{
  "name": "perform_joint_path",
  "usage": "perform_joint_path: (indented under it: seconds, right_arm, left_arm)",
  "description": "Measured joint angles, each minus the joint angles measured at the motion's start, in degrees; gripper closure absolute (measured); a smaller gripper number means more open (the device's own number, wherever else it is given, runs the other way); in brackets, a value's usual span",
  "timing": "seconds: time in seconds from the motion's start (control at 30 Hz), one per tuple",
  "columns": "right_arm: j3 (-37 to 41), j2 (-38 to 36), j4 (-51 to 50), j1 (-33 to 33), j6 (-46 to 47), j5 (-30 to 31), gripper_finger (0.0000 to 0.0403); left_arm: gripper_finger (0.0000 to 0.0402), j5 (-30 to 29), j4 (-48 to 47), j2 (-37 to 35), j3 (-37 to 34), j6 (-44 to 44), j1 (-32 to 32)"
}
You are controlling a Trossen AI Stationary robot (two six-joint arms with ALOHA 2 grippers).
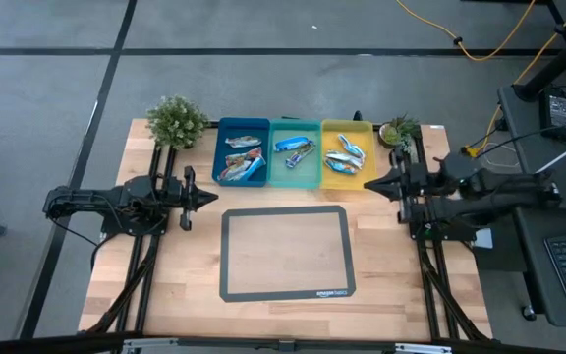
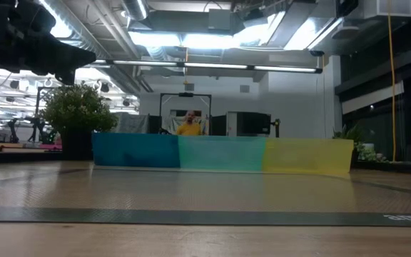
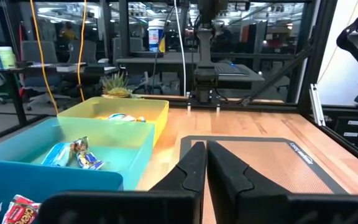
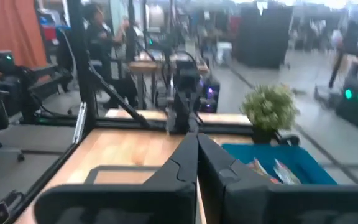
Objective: Pick and place Granola Bars by type
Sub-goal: Return to Home Position
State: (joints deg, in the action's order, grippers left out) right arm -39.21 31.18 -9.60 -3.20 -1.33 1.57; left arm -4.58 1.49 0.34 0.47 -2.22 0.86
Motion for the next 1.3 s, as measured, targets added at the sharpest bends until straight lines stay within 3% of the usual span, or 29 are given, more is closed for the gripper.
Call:
perform_joint_path:
  seconds: [0.23, 0.5, 0.8, 1.07, 1.3]
  right_arm:
    - [21.2, -5.0, 28.4, 2.3, 1.7, -4.5, 0.0399]
    - [38.4, -13.5, 45.7, 2.2, 7.3, -5.9, 0.0399]
    - [38.5, -30.9, 40.0, 2.2, -1.9, -9.3, 0.0399]
    - [38.8, -30.9, 17.6, 2.2, -0.2, -14.9, 0.0399]
    - [38.8, -31.0, 13.0, 2.3, -4.5, -13.2, 0.0399]
  left_arm:
    - [0.0394, 0.0, 0.0, 0.0, 0.0, 0.0, 0.0]
    - [0.0396, 0.0, 0.0, 0.0, 0.0, 0.0, 0.0]
    - [0.0389, -0.1, 0.0, 0.0, 0.0, 0.0, 0.0]
    - [0.0395, -0.4, 0.0, 0.1, 0.0, 0.0, 0.0]
    - [0.0391, -0.4, 0.0, 0.2, 0.0, 0.0, 0.0]
